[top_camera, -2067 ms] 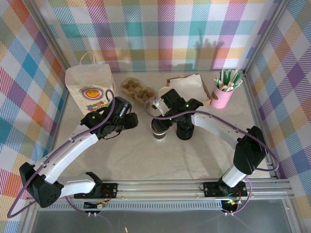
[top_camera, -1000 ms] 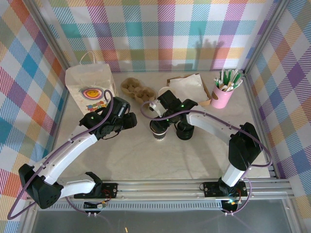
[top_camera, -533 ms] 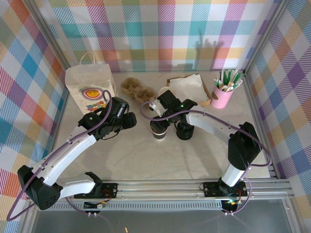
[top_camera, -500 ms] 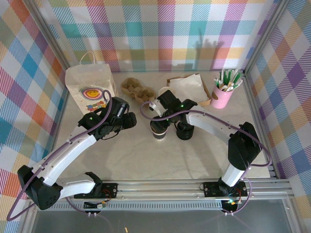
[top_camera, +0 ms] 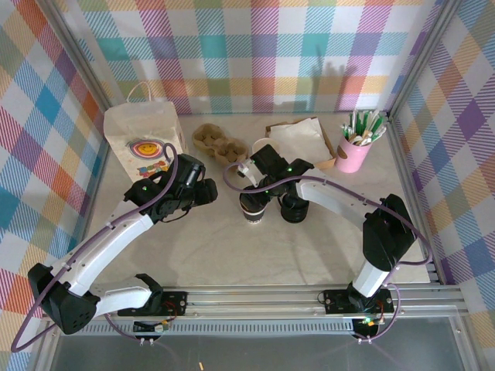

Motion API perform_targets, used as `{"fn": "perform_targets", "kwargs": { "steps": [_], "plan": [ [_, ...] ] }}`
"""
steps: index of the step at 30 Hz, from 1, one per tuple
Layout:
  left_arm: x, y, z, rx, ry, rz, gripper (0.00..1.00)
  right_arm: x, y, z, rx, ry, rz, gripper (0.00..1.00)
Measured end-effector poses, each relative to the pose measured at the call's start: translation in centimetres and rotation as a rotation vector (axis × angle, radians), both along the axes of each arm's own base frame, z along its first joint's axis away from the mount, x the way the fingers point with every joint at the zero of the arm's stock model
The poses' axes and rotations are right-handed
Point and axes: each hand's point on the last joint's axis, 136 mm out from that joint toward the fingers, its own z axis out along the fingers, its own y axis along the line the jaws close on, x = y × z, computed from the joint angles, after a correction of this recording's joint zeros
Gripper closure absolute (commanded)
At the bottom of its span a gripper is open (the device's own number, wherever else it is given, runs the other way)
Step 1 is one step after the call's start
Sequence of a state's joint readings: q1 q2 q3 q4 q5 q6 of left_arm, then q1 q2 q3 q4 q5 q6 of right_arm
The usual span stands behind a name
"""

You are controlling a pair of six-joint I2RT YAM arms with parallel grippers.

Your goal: Pack the takeout coffee

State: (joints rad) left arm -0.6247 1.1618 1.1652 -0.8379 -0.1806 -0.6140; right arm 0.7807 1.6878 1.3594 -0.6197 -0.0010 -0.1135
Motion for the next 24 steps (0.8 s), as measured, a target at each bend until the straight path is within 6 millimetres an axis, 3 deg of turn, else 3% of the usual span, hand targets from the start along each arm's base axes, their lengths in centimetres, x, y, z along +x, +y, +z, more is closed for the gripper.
{"fn": "perform_targets", "kwargs": {
  "steps": [16,24],
  "plan": [
    [0.07,-0.12,-0.21,-0.001,0.008,-0.002,0.42,-0.14,0.06,-0.1,0.004,0.007,0.004,0.28],
    [0.06,-0.12,-0.21,-0.001,0.008,-0.002,0.41,-0.26,0.03,-0.12,0.006,0.009,0.006,0.33]
  ]
}}
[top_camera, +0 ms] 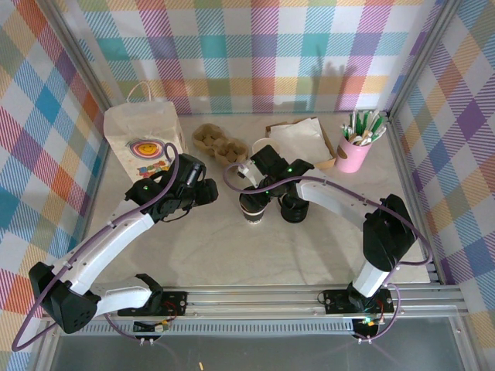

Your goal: Pack the takeout coffee

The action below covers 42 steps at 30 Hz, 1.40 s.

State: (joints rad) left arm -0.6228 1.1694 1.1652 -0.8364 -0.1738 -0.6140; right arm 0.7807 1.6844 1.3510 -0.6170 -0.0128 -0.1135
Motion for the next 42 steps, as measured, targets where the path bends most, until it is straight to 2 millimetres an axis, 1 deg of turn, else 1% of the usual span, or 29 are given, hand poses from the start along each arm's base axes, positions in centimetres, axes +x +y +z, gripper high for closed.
{"fn": "perform_targets", "kwargs": {
  "steps": [10,27,31,36,42],
  "plan": [
    [0.0,0.0,0.0,0.0,0.0,0.0,0.41,-0.5,-0.1,0.2,0.01,0.0,0.006,0.33],
    [0.0,0.0,0.0,0.0,0.0,0.0,0.41,-1.2,-0.3,0.0,0.019,0.013,0.018,0.31],
    [0.0,0.0,0.0,0.0,0.0,0.0,0.42,-1.2,-0.2,0.0,0.022,0.014,0.02,0.29],
    [0.0,0.0,0.0,0.0,0.0,0.0,0.41,-1.2,-0.1,0.0,0.025,0.016,0.022,0.22],
    [0.0,0.0,0.0,0.0,0.0,0.0,0.42,-1.3,-0.1,0.1,0.026,0.017,0.022,0.21]
  ]
}}
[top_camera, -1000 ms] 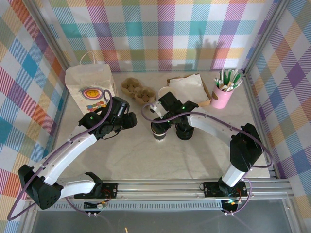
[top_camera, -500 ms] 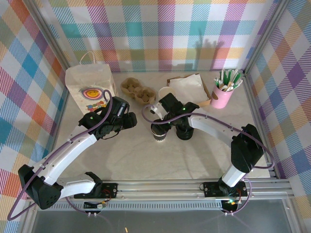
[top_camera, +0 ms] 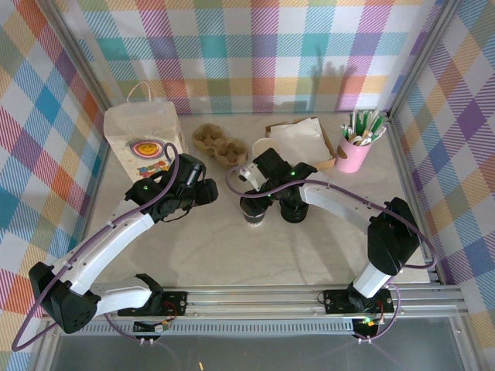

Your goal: Pack the takeout coffee

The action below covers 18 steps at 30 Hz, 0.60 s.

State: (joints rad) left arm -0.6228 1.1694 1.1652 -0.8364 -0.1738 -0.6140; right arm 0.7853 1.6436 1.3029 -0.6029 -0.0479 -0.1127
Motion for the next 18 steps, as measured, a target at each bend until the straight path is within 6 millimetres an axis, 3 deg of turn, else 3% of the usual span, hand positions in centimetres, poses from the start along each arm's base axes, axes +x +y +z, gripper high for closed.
{"fn": "perform_targets", "kwargs": {
  "steps": [12,18],
  "plan": [
    [-0.3,-0.3,-1.1,-0.01,0.035,-0.007,0.42,-0.2,-0.2,1.9,0.038,-0.021,-0.024,0.14],
    [0.0,-2.0,-2.9,-0.087,0.081,-0.006,0.49,-0.4,-1.0,4.3,0.075,-0.044,-0.076,0.26]
  ]
}}
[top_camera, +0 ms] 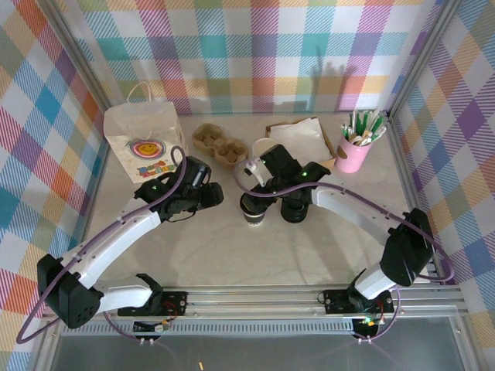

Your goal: Pack the takeout coffee

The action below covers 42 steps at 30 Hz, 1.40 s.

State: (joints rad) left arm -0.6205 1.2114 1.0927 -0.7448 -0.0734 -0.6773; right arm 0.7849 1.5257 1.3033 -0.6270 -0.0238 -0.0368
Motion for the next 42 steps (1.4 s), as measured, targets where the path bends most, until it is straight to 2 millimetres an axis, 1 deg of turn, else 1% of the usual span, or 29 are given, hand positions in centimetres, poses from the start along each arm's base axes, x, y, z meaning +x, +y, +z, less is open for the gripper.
{"fn": "perform_targets", "kwargs": {
  "steps": [4,5,9,13,18,24,28,32,37,42],
  "plan": [
    [0.1,-1.5,-1.8,-0.097,0.041,0.016,0.55,-0.3,-0.6,1.3,0.036,0.016,-0.046,0.36],
    [0.0,-1.9,-2.3,-0.12,0.052,0.021,0.56,-0.4,-0.7,1.3,0.042,0.028,-0.056,0.36],
    [0.1,-3.4,-4.0,-0.218,0.098,0.046,0.59,-0.6,-1.0,1.0,0.06,0.089,-0.098,0.36],
    [0.4,-4.6,-4.9,-0.293,0.132,0.07,0.6,-0.6,-1.3,0.7,0.073,0.146,-0.135,0.32],
    [0.5,-5.6,-5.3,-0.363,0.149,0.083,0.62,-0.4,-1.0,-0.3,0.064,0.212,-0.159,0.3],
    [0.8,-6.4,-5.0,-0.423,0.15,0.081,0.64,0.0,-0.5,-1.0,0.056,0.254,-0.168,0.28],
    [0.7,-6.6,-5.1,-0.442,0.157,0.082,0.66,0.1,-0.2,-1.1,0.051,0.269,-0.165,0.27],
    [0.6,-6.7,-5.3,-0.449,0.159,0.081,0.69,0.1,-0.1,-1.7,0.037,0.287,-0.165,0.27],
    [0.4,-6.8,-5.5,-0.458,0.174,0.078,0.69,0.0,-0.2,-2.7,0.012,0.316,-0.168,0.26],
    [0.4,-7.2,-5.6,-0.474,0.183,0.071,0.7,-0.2,-0.2,-3.1,0.003,0.331,-0.166,0.26]
  ]
}}
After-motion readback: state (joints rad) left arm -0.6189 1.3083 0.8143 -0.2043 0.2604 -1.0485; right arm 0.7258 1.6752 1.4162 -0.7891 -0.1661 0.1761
